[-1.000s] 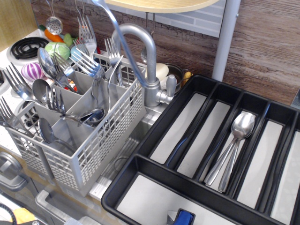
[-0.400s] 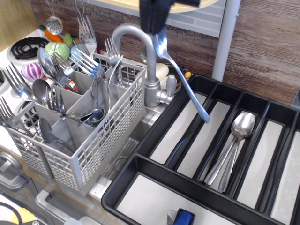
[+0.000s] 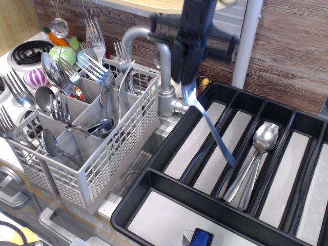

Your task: Put big spoon from basket to tray

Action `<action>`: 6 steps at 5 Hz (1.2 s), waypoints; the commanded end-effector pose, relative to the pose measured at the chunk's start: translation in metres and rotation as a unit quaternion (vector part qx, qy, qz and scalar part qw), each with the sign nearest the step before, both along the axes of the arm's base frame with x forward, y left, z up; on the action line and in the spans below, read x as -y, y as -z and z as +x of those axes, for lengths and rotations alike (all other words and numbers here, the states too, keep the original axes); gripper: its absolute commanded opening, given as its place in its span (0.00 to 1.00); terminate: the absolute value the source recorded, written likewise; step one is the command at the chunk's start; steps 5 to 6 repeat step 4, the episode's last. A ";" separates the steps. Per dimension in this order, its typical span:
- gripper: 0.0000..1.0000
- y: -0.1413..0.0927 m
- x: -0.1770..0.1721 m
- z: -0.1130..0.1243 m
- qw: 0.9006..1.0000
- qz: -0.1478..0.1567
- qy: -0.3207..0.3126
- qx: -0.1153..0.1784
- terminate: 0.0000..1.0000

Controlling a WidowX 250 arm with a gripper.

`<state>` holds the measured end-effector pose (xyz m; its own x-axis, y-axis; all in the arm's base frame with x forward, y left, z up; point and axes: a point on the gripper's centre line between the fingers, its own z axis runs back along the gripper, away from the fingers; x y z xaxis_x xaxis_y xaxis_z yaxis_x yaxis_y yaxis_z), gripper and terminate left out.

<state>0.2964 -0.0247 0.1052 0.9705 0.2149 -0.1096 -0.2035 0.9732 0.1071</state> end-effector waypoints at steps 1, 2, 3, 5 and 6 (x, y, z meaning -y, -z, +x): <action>0.00 0.008 0.020 0.003 0.999 0.028 0.006 0.031 0.00; 0.00 0.022 0.021 -0.002 0.998 0.037 -0.008 0.047 0.00; 0.00 0.039 0.022 -0.005 0.992 0.106 0.019 0.070 0.00; 0.00 0.038 0.029 -0.002 0.983 0.157 0.070 0.059 1.00; 0.00 0.038 0.029 -0.002 0.983 0.157 0.070 0.059 1.00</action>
